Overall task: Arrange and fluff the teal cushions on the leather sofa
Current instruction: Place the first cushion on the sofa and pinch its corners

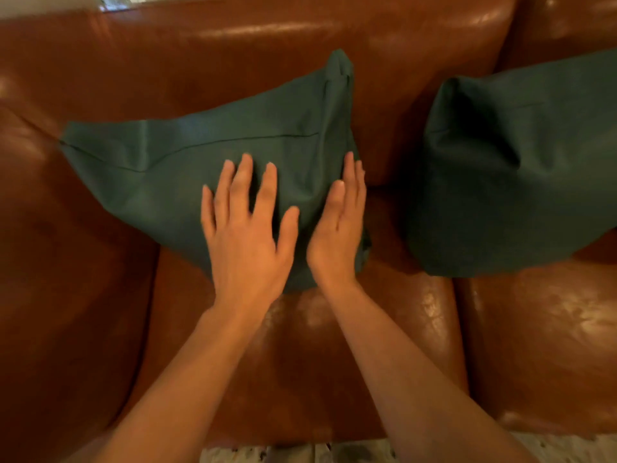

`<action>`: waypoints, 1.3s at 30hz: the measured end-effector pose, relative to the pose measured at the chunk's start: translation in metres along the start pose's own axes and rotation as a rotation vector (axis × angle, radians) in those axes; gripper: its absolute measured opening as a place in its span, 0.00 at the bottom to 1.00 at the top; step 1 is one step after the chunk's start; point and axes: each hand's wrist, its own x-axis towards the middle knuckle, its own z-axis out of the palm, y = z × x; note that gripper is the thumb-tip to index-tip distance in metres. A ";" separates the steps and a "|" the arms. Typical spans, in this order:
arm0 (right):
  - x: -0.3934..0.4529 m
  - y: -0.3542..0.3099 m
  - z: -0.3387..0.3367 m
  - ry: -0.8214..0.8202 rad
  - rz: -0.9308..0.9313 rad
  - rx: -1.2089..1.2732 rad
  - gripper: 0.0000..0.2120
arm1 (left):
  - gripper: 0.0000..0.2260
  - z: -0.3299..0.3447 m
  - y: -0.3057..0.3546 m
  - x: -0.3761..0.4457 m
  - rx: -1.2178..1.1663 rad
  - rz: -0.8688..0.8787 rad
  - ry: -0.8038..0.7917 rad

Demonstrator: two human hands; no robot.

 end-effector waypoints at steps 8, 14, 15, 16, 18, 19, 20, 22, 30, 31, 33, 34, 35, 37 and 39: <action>0.006 0.062 0.010 0.178 0.345 0.072 0.26 | 0.26 0.006 -0.044 -0.021 0.117 0.009 -0.068; -0.008 0.076 -0.021 0.010 0.615 -0.100 0.21 | 0.24 -0.005 -0.062 -0.014 -0.027 0.007 -0.060; 0.002 0.053 -0.027 0.141 0.468 -0.114 0.19 | 0.23 -0.007 -0.062 -0.013 -0.052 0.006 -0.039; 0.009 0.019 -0.033 0.277 0.224 -0.083 0.16 | 0.22 -0.009 -0.062 -0.010 -0.080 0.001 -0.007; 0.011 -0.056 -0.038 0.275 -0.318 0.042 0.10 | 0.19 -0.012 -0.062 -0.001 -0.120 -0.030 0.069; 0.009 -0.087 -0.033 0.142 -0.524 0.041 0.08 | 0.19 -0.013 -0.062 0.005 -0.126 -0.050 0.099; 0.007 -0.109 -0.022 -0.041 -0.640 -0.002 0.09 | 0.19 -0.014 -0.062 0.013 -0.132 -0.063 0.110; 0.008 -0.128 0.006 -0.433 -0.591 -0.244 0.15 | 0.21 -0.017 -0.059 0.029 -0.169 -0.081 0.057; 0.029 -0.079 0.007 -0.671 -0.425 -1.007 0.30 | 0.30 -0.002 -0.075 0.030 -0.033 -0.131 -0.146; 0.032 -0.078 0.004 -0.674 -0.395 -1.031 0.31 | 0.31 -0.004 -0.081 0.030 -0.013 -0.157 -0.142; 0.038 -0.081 0.001 -0.694 -0.346 -1.073 0.33 | 0.31 -0.009 -0.088 0.031 0.059 -0.172 -0.129; 0.039 -0.085 0.001 -0.691 -0.339 -1.092 0.33 | 0.30 -0.011 -0.089 0.032 0.096 -0.173 -0.124; 0.040 -0.091 0.000 -0.682 -0.334 -1.092 0.33 | 0.29 -0.015 -0.089 0.034 0.113 -0.180 -0.114; 0.035 -0.103 -0.005 -0.616 -0.334 -0.991 0.31 | 0.26 -0.025 -0.085 0.034 0.074 -0.204 -0.053; 0.019 -0.112 -0.014 -0.466 -0.496 -0.708 0.19 | 0.18 -0.038 -0.077 0.022 -0.039 -0.175 0.061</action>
